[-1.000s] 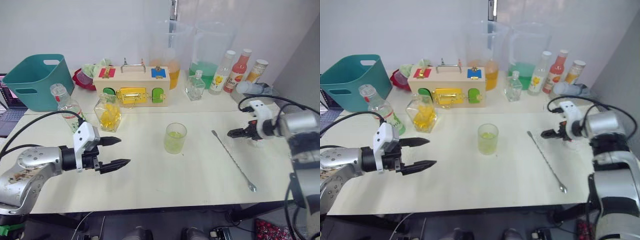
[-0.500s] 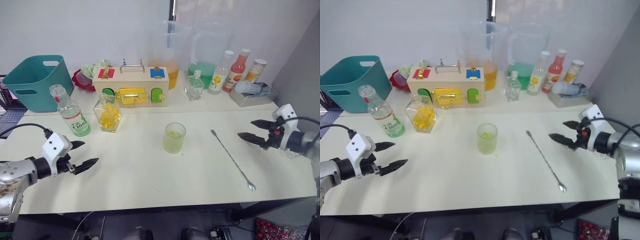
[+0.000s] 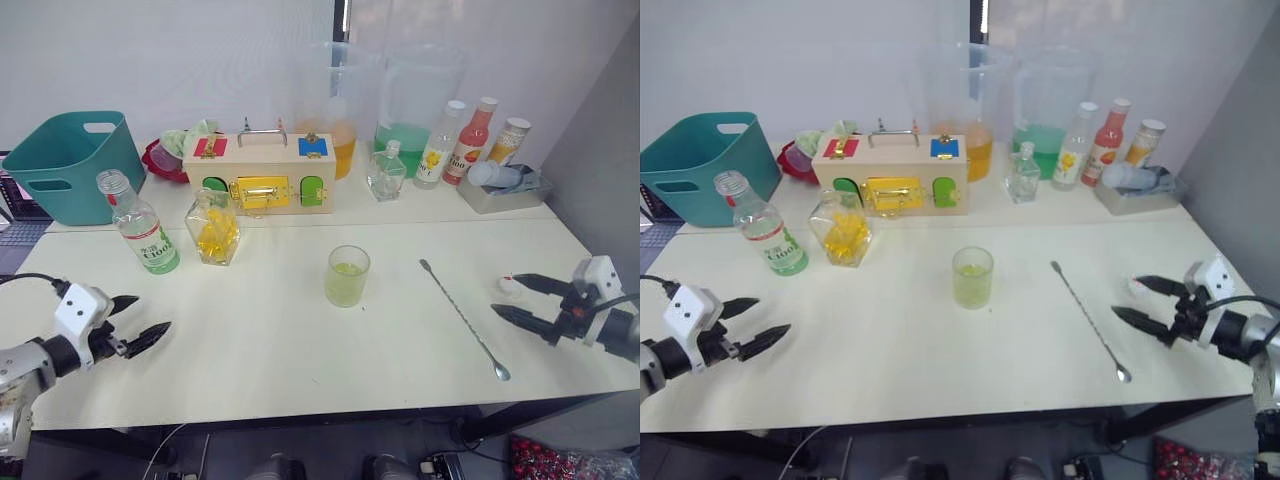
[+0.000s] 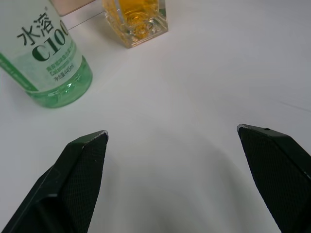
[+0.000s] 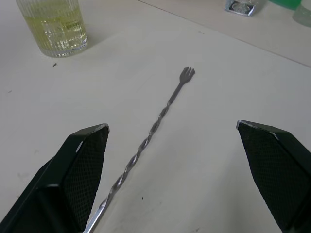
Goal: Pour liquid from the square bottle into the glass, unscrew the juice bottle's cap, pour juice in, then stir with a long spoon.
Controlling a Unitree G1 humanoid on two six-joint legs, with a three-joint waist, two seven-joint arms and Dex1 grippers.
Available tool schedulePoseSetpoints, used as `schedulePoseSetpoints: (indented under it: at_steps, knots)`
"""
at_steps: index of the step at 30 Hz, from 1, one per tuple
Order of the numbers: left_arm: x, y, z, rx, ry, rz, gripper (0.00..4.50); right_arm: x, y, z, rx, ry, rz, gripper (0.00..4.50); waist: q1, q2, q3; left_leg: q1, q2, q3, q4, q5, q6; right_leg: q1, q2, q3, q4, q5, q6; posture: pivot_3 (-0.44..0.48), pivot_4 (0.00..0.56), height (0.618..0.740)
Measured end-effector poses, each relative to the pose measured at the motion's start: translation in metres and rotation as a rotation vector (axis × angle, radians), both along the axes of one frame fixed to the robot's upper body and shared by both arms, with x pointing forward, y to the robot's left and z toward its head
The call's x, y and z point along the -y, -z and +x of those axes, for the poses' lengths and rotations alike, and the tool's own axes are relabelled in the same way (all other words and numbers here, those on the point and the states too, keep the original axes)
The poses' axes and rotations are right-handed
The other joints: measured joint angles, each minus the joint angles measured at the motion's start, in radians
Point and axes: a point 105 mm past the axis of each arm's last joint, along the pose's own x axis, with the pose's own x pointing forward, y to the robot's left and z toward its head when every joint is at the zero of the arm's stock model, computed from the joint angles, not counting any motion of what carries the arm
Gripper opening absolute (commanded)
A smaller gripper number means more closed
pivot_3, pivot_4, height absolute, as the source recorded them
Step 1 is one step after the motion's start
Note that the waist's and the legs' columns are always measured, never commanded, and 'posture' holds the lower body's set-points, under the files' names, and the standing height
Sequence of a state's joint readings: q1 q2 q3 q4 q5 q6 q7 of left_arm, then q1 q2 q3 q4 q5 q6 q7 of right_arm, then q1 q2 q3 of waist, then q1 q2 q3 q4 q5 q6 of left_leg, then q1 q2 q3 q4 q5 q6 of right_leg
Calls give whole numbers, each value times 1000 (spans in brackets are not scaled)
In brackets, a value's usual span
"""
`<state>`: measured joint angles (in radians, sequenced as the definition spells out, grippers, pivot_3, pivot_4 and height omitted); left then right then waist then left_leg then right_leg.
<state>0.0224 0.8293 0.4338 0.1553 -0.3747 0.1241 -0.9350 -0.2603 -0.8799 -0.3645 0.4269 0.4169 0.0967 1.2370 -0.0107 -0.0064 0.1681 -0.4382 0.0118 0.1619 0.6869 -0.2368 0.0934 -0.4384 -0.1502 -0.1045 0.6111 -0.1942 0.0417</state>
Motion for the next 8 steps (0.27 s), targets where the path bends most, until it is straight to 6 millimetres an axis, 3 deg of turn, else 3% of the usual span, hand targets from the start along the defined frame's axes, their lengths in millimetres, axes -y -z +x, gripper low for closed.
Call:
schedulePoseSetpoints:
  at_steps: [8]
  knots:
    - [-7, 12, -8, -8, -52, -15, 4500, 5, 0, -1, 21, 42, 39, 4465, 0, 0, 0, 1, 1, 0, 0, 0, 0, 0, -2, 0, 0, 1, -1, 0, 150, 740]
